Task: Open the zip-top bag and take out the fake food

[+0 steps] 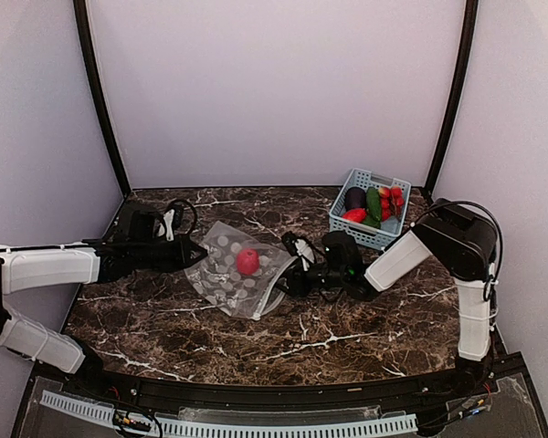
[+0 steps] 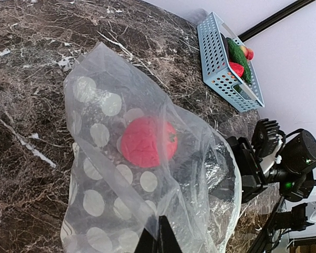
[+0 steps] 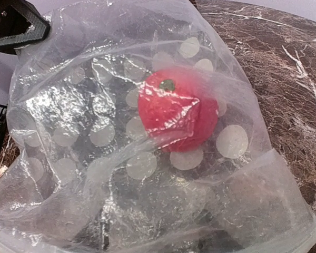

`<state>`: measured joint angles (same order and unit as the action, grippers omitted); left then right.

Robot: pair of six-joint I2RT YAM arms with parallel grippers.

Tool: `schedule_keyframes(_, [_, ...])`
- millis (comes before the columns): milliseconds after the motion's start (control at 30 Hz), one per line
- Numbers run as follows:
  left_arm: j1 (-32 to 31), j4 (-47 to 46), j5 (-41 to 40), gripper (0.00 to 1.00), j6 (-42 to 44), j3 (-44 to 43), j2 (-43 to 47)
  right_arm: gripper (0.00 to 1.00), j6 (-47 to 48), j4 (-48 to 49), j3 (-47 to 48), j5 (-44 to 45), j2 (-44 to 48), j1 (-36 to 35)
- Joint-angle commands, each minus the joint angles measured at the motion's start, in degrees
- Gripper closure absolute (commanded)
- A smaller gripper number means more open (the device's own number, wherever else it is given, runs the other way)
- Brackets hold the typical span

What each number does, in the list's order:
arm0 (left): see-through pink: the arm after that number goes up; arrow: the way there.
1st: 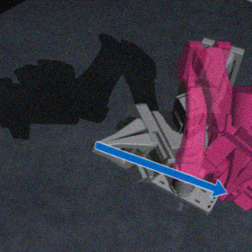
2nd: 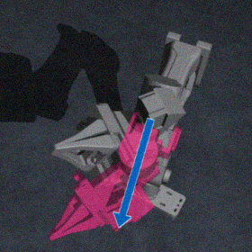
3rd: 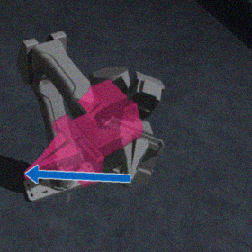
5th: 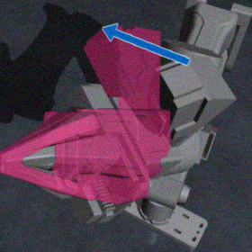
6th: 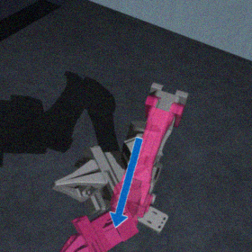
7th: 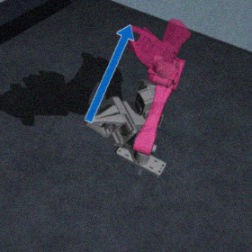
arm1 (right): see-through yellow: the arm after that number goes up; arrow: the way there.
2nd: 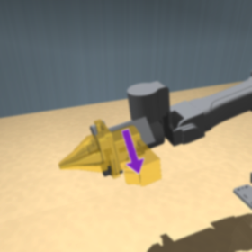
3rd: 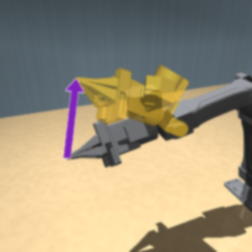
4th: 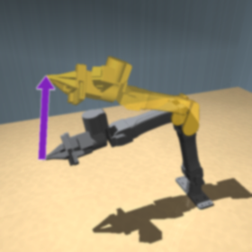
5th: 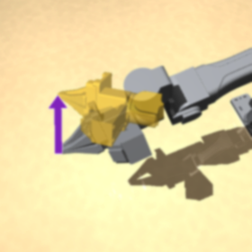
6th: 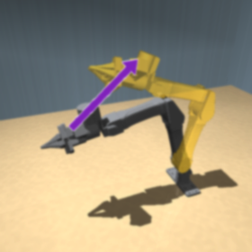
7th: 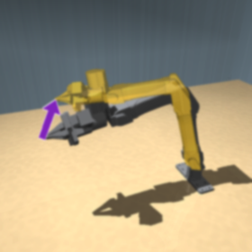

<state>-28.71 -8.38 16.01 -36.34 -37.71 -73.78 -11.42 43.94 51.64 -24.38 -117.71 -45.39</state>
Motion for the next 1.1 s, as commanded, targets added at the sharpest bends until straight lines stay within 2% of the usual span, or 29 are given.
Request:
schedule_keyframes(0, [0.1,0.4,2.9,0.99,-0.6,0.1,2.3,0.44,-0.1,3.3,2.1,-0.3,-3.1,-0.5])
schedule_keyframes(500, [-4.4,-2.3,10.5,0.99,0.9,-3.3,3.4,0.26,0.8,11.0,0.6,0.6,-6.1,-0.7])
schedule_keyframes(1067, [-5.9,-2.4,14.3,0.99,2.6,-6.4,3.7,0.22,2.6,14.1,-1.1,-0.6,-5.6,-1.1])
